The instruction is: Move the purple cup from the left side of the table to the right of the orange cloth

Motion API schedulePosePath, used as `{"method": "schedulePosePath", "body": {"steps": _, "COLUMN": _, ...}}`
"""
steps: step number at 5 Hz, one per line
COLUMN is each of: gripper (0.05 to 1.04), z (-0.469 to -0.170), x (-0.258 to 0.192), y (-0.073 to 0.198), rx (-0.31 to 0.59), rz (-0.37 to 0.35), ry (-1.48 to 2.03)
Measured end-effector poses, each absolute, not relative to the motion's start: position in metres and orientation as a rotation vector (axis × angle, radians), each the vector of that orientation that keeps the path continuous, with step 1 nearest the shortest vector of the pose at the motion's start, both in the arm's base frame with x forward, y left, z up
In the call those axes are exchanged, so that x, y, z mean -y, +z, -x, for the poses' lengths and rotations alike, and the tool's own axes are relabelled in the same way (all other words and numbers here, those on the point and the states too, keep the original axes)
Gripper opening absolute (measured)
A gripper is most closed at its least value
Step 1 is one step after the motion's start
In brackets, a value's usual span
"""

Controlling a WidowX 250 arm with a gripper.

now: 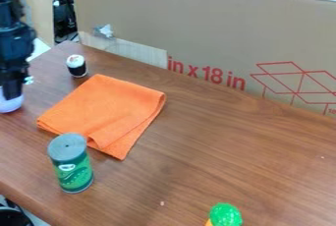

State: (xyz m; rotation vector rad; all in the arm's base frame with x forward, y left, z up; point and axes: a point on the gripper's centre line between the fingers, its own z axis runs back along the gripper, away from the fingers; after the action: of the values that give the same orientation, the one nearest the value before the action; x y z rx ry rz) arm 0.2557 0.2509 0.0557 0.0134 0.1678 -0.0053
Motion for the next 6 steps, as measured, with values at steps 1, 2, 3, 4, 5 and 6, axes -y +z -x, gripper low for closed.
{"method": "schedulePosePath", "body": {"steps": 1, "gripper": 0.093, "z": -0.294, "x": -0.204, "y": 0.067, "rx": -0.147, "rz": -0.061, "ry": -0.217}}
{"method": "schedulePosePath", "body": {"steps": 2, "gripper": 0.093, "z": -0.327, "x": -0.153, "y": 0.099, "rx": -0.047, "rz": -0.099, "ry": -0.457}}
{"method": "schedulePosePath", "body": {"steps": 3, "gripper": 0.093, "z": -0.326, "x": -0.102, "y": 0.109, "rx": -0.020, "rz": -0.062, "ry": -0.584}}
{"method": "schedulePosePath", "body": {"steps": 4, "gripper": 0.093, "z": -0.322, "x": -0.055, "y": 0.113, "rx": -0.003, "rz": -0.048, "ry": -0.725}}
{"method": "schedulePosePath", "body": {"steps": 5, "gripper": 0.093, "z": -0.318, "x": 0.000, "y": 0.102, "rx": -0.046, "rz": -0.027, "ry": -0.865}}
{"method": "schedulePosePath", "body": {"steps": 6, "gripper": 0.093, "z": -0.310, "x": 0.037, "y": 0.075, "rx": -0.134, "rz": 0.000, "ry": -0.926}}
